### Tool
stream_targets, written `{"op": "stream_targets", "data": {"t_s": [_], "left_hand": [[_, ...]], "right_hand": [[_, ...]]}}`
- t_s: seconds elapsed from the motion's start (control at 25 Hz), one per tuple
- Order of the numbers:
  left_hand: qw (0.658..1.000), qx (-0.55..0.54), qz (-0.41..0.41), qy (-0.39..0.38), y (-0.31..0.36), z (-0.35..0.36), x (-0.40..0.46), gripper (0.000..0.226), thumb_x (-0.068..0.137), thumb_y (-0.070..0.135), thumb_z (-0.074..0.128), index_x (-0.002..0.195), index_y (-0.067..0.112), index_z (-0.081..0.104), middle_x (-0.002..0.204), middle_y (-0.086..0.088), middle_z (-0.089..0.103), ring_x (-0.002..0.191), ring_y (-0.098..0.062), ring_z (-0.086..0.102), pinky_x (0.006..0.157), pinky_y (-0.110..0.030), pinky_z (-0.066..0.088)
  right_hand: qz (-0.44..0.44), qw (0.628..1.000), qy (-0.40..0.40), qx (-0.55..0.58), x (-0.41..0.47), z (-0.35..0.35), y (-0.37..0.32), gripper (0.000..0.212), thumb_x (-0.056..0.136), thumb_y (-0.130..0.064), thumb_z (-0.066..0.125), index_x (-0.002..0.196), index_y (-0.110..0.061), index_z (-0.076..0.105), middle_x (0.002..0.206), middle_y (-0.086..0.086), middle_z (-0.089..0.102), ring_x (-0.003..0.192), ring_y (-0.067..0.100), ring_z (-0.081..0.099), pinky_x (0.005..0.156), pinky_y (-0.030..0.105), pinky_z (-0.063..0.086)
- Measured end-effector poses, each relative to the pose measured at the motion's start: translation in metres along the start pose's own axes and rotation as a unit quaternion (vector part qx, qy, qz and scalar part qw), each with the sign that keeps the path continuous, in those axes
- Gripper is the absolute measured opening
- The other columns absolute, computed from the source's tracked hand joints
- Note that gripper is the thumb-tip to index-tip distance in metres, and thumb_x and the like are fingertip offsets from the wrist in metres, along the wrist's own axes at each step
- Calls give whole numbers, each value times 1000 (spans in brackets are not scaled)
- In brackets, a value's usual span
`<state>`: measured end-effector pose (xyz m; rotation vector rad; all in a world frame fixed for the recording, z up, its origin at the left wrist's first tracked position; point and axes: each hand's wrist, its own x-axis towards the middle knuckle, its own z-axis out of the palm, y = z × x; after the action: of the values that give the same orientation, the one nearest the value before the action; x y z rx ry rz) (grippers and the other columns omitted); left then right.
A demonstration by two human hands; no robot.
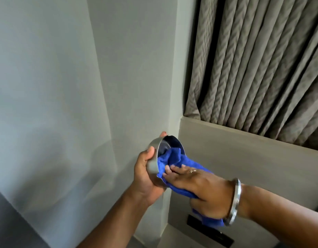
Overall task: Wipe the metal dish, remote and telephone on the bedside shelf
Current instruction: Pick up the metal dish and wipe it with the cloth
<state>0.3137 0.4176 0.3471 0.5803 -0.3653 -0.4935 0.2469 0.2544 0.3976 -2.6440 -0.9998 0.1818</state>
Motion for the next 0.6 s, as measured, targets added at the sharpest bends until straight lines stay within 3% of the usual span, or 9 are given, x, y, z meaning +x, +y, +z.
{"op": "stream_targets", "data": {"t_s": [0.08, 0.12, 0.2, 0.28, 0.36, 0.4, 0.48, 0.52, 0.6], "left_hand": [[1000, 29, 9, 3, 1, 3, -5, 86, 67, 47, 77, 145, 23, 50, 133, -12, 58, 120, -32, 54, 106, -47, 42], [999, 41, 10, 0, 5, 6, -7, 85, 68, 48, 76, 145, 23, 50, 131, -12, 60, 119, -32, 56, 106, -46, 42], [999, 52, 8, -7, 16, 13, -10, 84, 71, 48, 75, 145, 19, 49, 131, -15, 61, 119, -32, 57, 106, -48, 41], [997, 66, 10, -28, 26, 18, -12, 77, 74, 47, 73, 142, 14, 54, 137, -16, 58, 126, -31, 54, 112, -48, 36], [996, 77, 22, -43, 36, 25, -13, 68, 79, 48, 67, 136, 12, 60, 138, -14, 59, 128, -28, 53, 115, -47, 31], [995, 82, 30, -49, 42, 29, -12, 65, 81, 49, 64, 135, 13, 61, 137, -13, 60, 128, -28, 53, 115, -47, 30], [993, 86, 57, -57, 54, 40, -9, 65, 81, 50, 62, 135, 14, 59, 131, -14, 63, 124, -30, 55, 110, -47, 37], [992, 90, 76, -51, 57, 44, -8, 69, 79, 48, 65, 138, 14, 56, 127, -14, 64, 119, -30, 58, 104, -45, 44], [986, 123, 105, -32, 55, 44, -6, 83, 73, 44, 72, 148, 18, 45, 123, -12, 65, 109, -28, 63, 92, -40, 53]], "right_hand": [[-11, 995, -14, 95, 2, 4, -12, 86, 69, -2, 42, 147, -18, 7, 158, 0, 8, 145, 9, -2, 119, 32, 4], [-19, 997, -11, 75, 6, 1, -15, 87, 70, -3, 42, 146, -18, 4, 158, 0, 4, 145, 10, -5, 119, 31, 2], [-35, 992, 26, -116, 15, -13, -9, 85, 75, -9, 45, 149, -17, 3, 159, 2, 4, 146, 15, -3, 119, 35, 2], [-24, 939, 80, -335, 23, -34, -6, 76, 84, -18, 38, 149, -15, -1, 160, 5, 6, 146, 20, 4, 119, 38, -1], [-11, 908, 127, -398, 30, -46, -12, 69, 84, -19, 19, 149, -9, 1, 159, 10, 12, 145, 25, 12, 117, 38, -4], [-3, 908, 148, -392, 33, -48, -18, 70, 81, -18, 17, 149, -7, 6, 158, 12, 16, 144, 27, 17, 115, 37, -3], [3, 937, 161, -312, 35, -50, -31, 69, 78, -10, 32, 147, -7, 21, 154, 13, 27, 141, 27, 26, 116, 34, 6], [-5, 959, 152, -239, 32, -52, -36, 66, 76, -5, 42, 142, -7, 33, 149, 12, 38, 137, 27, 34, 117, 33, 17], [-14, 994, 89, -55, 20, -56, -45, 54, 74, 0, 46, 127, -11, 51, 128, 7, 58, 119, 19, 52, 105, 31, 39]]}}
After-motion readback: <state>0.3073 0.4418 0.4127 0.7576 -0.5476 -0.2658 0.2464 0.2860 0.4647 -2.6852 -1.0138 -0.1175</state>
